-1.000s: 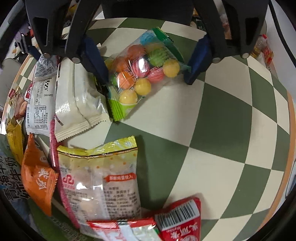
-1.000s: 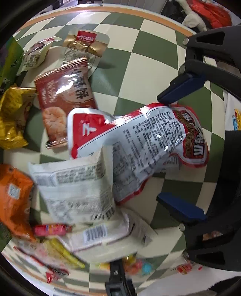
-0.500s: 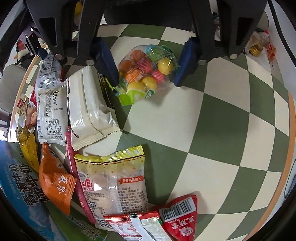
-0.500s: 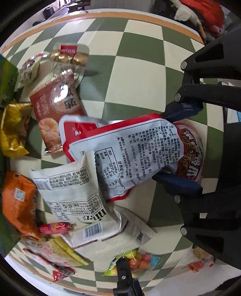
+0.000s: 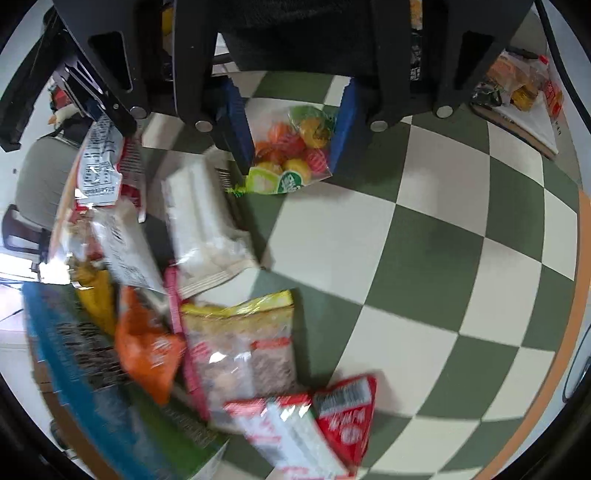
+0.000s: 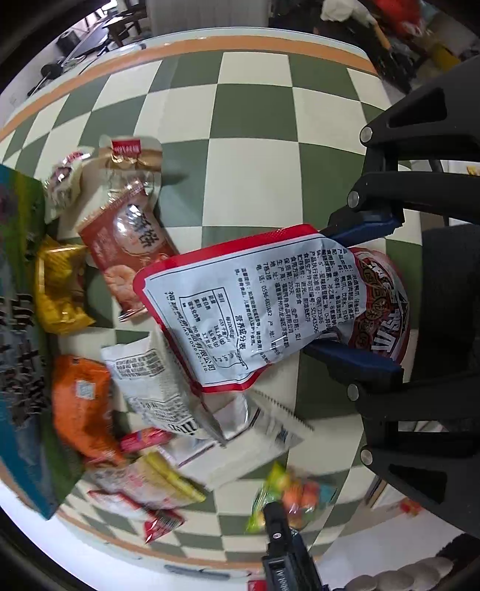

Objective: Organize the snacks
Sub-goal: 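Lift the candy bag and jerky pouch and carry both over the cardboard box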

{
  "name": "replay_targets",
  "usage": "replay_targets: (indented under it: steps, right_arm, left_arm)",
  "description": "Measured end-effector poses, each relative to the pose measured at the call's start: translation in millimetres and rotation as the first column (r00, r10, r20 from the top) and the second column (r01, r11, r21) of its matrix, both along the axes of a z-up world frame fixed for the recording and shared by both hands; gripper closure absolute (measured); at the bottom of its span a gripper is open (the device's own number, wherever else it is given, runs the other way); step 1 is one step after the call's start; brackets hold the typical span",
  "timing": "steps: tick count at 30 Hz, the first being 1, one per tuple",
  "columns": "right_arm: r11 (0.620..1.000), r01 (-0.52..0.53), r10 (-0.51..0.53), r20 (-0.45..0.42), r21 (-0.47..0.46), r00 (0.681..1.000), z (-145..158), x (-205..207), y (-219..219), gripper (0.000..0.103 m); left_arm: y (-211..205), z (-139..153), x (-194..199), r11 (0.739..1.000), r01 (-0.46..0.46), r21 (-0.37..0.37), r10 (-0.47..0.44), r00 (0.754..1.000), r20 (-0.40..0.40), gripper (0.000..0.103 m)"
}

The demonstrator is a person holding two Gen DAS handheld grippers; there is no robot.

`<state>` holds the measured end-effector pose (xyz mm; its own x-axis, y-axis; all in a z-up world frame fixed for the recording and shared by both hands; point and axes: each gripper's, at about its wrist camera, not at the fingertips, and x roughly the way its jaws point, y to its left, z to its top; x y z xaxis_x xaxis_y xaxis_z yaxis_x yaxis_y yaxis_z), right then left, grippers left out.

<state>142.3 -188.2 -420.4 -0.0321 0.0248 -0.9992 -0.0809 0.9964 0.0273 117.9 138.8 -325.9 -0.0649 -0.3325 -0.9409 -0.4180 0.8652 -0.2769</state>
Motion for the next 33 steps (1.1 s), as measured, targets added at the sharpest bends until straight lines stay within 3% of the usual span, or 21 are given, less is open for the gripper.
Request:
replay_targets:
  steps: [2,7,9,14,16,20,24,27,30,31,33]
  right_arm:
    - [1.000,0.011,-0.012,0.020,0.019,1.000,7.0,-3.2,-3.8,0.053]
    - [1.000,0.003,-0.003,0.051,0.010,0.999,9.4,-10.3,-7.6,0.054]
    - [1.000,0.009,-0.010,0.046,0.004,0.999,8.7,-9.2,-5.4,0.054]
    - [0.999,0.049,-0.049,0.027,-0.011,0.998,12.9,-6.1,-1.0,0.054]
    - [0.998,0.054,-0.054,0.029,-0.014,0.998,11.3,-4.1,-3.0,0.054]
    - [0.999,0.054,-0.054,0.037,-0.005,0.998,17.7,4.1,3.8,0.054]
    - [0.998,0.057,-0.057,0.063,0.008,0.996,25.7,5.4,-1.3,0.054]
    - [0.996,0.069,-0.073,0.071,0.049,0.995,33.7,10.6,-8.3,0.054]
    - [0.996,0.052,-0.058,0.082,0.077,0.995,44.8,19.5,-12.7,0.054]
    - [0.995,0.044,-0.051,0.079,0.085,0.996,45.8,23.0,-12.6,0.054]
    - [0.995,0.027,-0.034,0.070,0.100,0.997,49.2,29.5,-13.2,0.054]
  left_arm:
    - [-2.3,5.4,3.8,1.000,0.025,0.003,-0.025,0.999,0.019,0.065]
    - [-20.2,-7.5,14.8,0.966,0.242,0.090,-0.247,0.968,0.043,0.062]
    - [-29.1,-7.4,17.0,0.931,0.326,0.164,-0.338,0.940,0.052,0.059]
    - [-41.8,-6.9,24.9,0.849,0.467,0.246,-0.488,0.872,0.029,0.059]
    - [-46.2,-4.0,28.8,0.833,0.484,0.268,-0.509,0.860,0.027,0.069]
    - [-51.5,8.5,31.5,0.836,0.474,0.278,-0.504,0.862,0.046,0.091]
    - [-46.2,27.2,29.3,0.885,0.398,0.242,-0.427,0.901,0.079,0.102]
    - [-32.5,49.5,26.3,0.912,0.338,0.232,-0.370,0.922,0.113,0.102]
    - [-19.0,63.5,27.2,0.923,0.320,0.215,-0.356,0.921,0.157,0.099]
    - [-21.8,58.8,32.0,0.918,0.338,0.207,-0.370,0.918,0.142,0.097]
    - [-34.9,45.5,37.9,0.877,0.423,0.227,-0.451,0.889,0.086,0.090]
